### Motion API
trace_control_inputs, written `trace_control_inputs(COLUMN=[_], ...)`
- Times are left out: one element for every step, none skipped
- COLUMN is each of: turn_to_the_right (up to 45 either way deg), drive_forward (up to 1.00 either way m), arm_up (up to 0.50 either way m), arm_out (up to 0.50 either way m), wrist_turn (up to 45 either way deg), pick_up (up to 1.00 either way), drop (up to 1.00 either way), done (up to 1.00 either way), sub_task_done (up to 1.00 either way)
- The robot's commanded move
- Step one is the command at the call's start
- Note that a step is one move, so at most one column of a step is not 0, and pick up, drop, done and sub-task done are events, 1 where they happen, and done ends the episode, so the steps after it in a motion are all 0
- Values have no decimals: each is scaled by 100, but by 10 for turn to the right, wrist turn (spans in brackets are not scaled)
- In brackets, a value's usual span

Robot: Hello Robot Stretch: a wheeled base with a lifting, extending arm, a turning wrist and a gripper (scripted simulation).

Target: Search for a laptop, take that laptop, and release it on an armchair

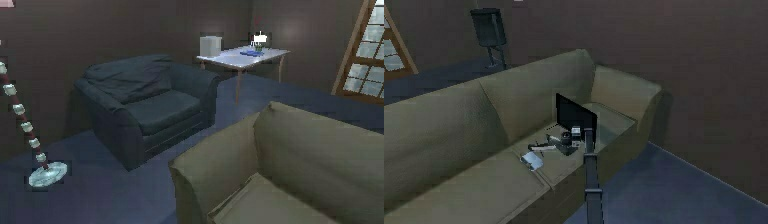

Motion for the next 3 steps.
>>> trace_control_inputs(turn_to_the_right=[0, 0, 0], drive_forward=[0, 0, 0], arm_up=[0, -30, 0], arm_out=[0, 0, 0], wrist_turn=[300, 0, 0], pick_up=[0, 0, 100], drop=[0, 0, 0], done=[0, 0, 0], sub_task_done=[0, 0, 0])
